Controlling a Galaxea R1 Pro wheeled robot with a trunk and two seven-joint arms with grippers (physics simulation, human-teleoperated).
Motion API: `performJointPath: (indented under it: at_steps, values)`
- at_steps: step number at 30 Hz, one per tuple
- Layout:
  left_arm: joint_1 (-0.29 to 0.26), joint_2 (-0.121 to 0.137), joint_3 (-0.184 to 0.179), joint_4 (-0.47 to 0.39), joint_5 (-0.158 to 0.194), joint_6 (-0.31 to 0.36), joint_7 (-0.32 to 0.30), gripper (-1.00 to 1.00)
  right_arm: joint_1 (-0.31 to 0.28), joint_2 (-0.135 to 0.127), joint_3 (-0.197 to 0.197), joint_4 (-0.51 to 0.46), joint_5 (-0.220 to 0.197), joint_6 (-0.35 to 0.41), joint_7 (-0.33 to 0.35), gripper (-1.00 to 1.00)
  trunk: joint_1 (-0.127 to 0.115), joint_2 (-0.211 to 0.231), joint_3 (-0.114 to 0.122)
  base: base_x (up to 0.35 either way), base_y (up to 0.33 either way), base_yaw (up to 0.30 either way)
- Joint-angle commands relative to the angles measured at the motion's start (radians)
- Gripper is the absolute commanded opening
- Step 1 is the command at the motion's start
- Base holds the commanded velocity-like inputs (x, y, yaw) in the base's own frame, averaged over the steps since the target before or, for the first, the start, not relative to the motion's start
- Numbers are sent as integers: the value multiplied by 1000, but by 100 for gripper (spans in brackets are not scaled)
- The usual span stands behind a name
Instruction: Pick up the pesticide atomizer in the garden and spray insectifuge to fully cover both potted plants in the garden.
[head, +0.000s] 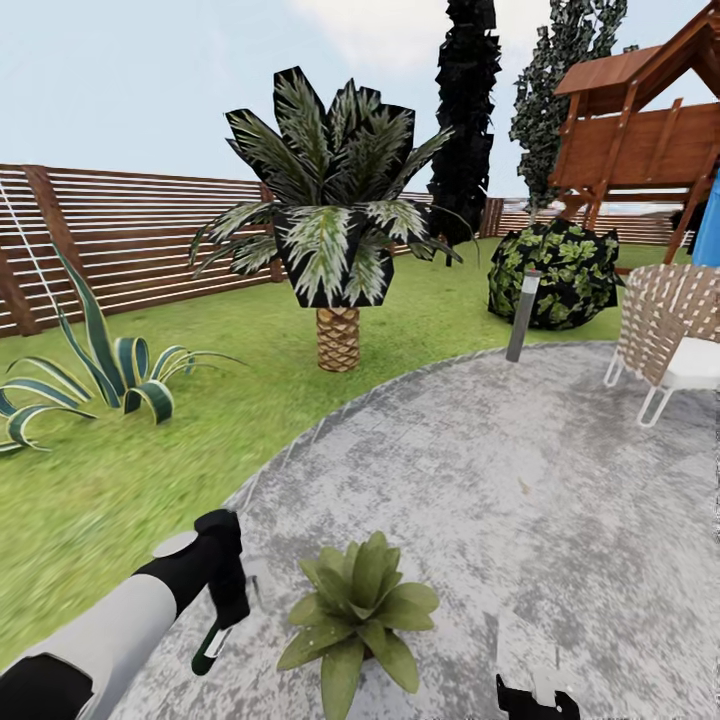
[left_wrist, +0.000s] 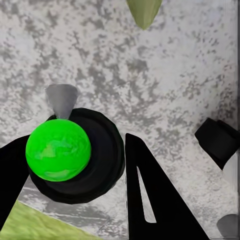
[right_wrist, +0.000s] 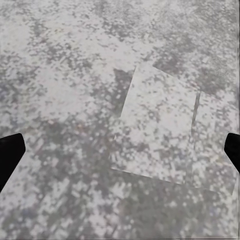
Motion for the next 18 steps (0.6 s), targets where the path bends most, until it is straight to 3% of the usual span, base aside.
performJointPath:
  at_steps: [1, 4, 9, 14, 18]
  values:
    - [3, 4, -4, 1, -1, 9, -5, -100, -1, 0, 4, 1, -9, -3, 1, 100, 0, 0, -1, 0, 0, -245]
    - [11, 10, -2, 28, -1, 9, -4, -100, -1, 0, 4, 1, -9, -3, 1, 100, 0, 0, -1, 0, 0, -209]
    - [3, 6, 0, 22, -1, 14, -6, -100, -1, 0, 4, 1, -9, -3, 0, 100, 0, 0, -4, 0, 0, -15]
    - [-41, -1, 0, 19, -1, 24, -10, -100, -1, 0, 4, 1, -9, -3, 1, 100, 0, 0, -12, 0, 0, 0]
    - [-37, 0, -5, 29, -2, 15, -4, -100, -1, 0, 4, 1, -9, -3, 1, 100, 0, 0, -18, 0, 0, 0]
